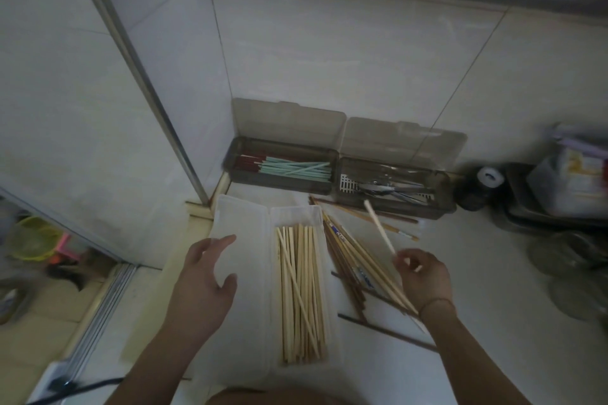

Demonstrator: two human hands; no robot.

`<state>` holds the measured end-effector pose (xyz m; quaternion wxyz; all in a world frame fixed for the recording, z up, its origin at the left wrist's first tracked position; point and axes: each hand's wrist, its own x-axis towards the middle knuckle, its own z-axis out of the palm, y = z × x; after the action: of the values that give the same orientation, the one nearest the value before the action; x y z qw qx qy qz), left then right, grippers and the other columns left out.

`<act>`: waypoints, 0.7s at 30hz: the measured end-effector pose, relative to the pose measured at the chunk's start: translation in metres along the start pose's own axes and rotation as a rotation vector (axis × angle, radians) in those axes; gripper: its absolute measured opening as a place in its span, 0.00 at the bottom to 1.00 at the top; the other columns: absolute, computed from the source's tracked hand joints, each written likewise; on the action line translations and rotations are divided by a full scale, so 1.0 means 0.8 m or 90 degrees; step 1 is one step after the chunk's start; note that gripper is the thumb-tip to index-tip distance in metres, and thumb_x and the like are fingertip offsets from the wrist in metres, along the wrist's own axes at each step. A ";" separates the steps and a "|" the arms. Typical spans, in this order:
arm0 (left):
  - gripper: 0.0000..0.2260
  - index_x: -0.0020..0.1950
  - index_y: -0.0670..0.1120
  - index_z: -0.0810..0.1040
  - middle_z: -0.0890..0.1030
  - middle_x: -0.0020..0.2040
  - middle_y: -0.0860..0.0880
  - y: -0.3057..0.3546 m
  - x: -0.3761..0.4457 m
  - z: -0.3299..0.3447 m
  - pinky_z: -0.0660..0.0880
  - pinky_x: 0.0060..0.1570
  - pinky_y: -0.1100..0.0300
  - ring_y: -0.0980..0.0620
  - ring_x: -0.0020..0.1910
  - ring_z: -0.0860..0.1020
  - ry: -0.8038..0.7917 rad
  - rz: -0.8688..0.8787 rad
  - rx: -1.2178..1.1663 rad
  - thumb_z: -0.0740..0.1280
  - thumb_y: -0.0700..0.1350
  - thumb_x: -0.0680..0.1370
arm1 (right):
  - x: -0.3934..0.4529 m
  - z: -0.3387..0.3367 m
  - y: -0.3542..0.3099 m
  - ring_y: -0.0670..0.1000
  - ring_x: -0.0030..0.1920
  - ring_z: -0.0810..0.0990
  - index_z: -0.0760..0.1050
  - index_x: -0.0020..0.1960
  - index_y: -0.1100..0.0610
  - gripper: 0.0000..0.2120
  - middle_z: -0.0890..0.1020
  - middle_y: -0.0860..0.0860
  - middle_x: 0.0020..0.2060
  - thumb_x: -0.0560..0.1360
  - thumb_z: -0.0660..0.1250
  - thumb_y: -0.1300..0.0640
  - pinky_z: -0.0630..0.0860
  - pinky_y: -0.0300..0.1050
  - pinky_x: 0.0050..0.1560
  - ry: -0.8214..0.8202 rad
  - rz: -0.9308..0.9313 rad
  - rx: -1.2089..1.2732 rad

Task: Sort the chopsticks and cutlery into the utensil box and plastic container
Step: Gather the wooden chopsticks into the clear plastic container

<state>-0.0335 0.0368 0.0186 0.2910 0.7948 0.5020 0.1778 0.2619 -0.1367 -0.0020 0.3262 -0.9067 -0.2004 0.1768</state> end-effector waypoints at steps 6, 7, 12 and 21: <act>0.28 0.71 0.54 0.71 0.70 0.67 0.47 0.004 -0.001 -0.001 0.78 0.49 0.55 0.43 0.40 0.78 0.000 -0.006 0.012 0.72 0.39 0.73 | -0.040 -0.016 -0.093 0.50 0.24 0.69 0.77 0.43 0.55 0.05 0.76 0.57 0.26 0.77 0.65 0.61 0.68 0.38 0.25 -0.043 -0.094 0.407; 0.28 0.71 0.54 0.71 0.70 0.67 0.47 0.004 -0.001 -0.001 0.78 0.49 0.54 0.43 0.41 0.78 -0.001 -0.006 0.011 0.72 0.38 0.73 | -0.046 -0.014 -0.104 0.50 0.25 0.73 0.76 0.45 0.59 0.05 0.80 0.57 0.28 0.78 0.63 0.61 0.70 0.39 0.25 -0.095 -0.098 0.492; 0.28 0.70 0.55 0.70 0.69 0.67 0.47 0.000 -0.001 -0.001 0.77 0.48 0.57 0.48 0.36 0.73 -0.006 0.002 0.002 0.72 0.39 0.73 | -0.069 0.017 -0.126 0.57 0.37 0.82 0.76 0.45 0.59 0.07 0.83 0.57 0.44 0.78 0.62 0.65 0.76 0.44 0.29 -0.295 -0.055 0.604; 0.29 0.71 0.57 0.69 0.68 0.67 0.50 0.011 -0.002 0.000 0.74 0.49 0.62 0.44 0.46 0.79 -0.004 -0.015 0.003 0.71 0.39 0.74 | -0.110 0.099 -0.110 0.41 0.49 0.75 0.74 0.59 0.49 0.11 0.77 0.44 0.52 0.79 0.59 0.57 0.64 0.22 0.45 -0.264 -0.285 -0.073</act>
<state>-0.0284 0.0325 0.0240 0.2927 0.7901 0.5110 0.1702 0.1293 -0.0753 0.0155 0.2574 -0.8014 -0.4672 0.2705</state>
